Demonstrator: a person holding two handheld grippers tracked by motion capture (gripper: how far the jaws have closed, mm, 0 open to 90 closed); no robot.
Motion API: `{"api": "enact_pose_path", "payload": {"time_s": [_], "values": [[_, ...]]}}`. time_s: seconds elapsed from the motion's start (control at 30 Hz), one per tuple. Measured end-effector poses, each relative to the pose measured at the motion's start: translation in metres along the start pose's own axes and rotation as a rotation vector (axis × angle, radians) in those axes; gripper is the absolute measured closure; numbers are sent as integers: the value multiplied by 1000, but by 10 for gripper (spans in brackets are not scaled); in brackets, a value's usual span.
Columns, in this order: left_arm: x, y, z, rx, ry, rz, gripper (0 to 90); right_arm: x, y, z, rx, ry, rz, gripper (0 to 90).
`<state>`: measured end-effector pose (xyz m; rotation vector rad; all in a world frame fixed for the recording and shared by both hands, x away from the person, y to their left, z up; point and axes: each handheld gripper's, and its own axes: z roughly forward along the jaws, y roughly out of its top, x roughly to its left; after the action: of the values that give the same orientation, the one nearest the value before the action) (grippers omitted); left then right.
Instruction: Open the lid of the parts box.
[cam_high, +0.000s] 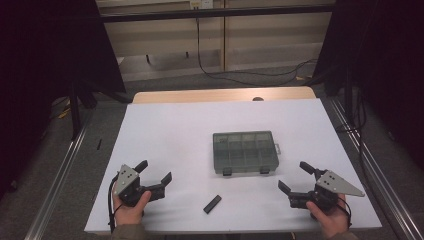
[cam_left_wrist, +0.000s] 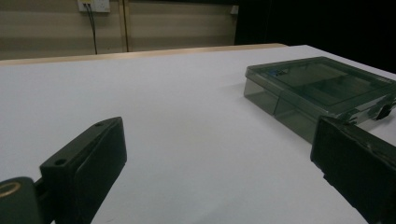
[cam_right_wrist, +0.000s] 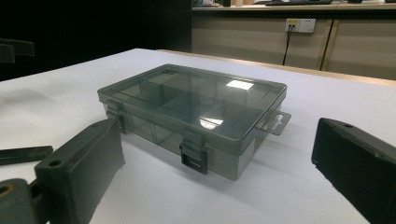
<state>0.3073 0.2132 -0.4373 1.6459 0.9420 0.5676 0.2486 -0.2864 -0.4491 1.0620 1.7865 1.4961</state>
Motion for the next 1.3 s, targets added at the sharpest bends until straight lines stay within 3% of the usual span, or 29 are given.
{"api": "enact_pose_path", "payload": {"time_s": [0.5, 0.8, 0.97, 1.13, 1.3], "values": [[-4, 3, 8, 2, -16, 2, 29, -2, 2, 0, 7, 3, -3, 22], [-10, 10, 16, 6, -49, 9, 26, -7, 4, 2, 24, -15, -3, 31], [-11, 12, 21, 19, -63, 12, 37, -8, 4, 2, 42, -9, 28, 41], [-16, 12, 23, 26, -79, 16, 42, -8, 7, 2, 26, -16, 18, 47], [-18, 15, 25, 36, -91, 11, 67, -10, 8, 3, 27, -16, 45, 66]]}}
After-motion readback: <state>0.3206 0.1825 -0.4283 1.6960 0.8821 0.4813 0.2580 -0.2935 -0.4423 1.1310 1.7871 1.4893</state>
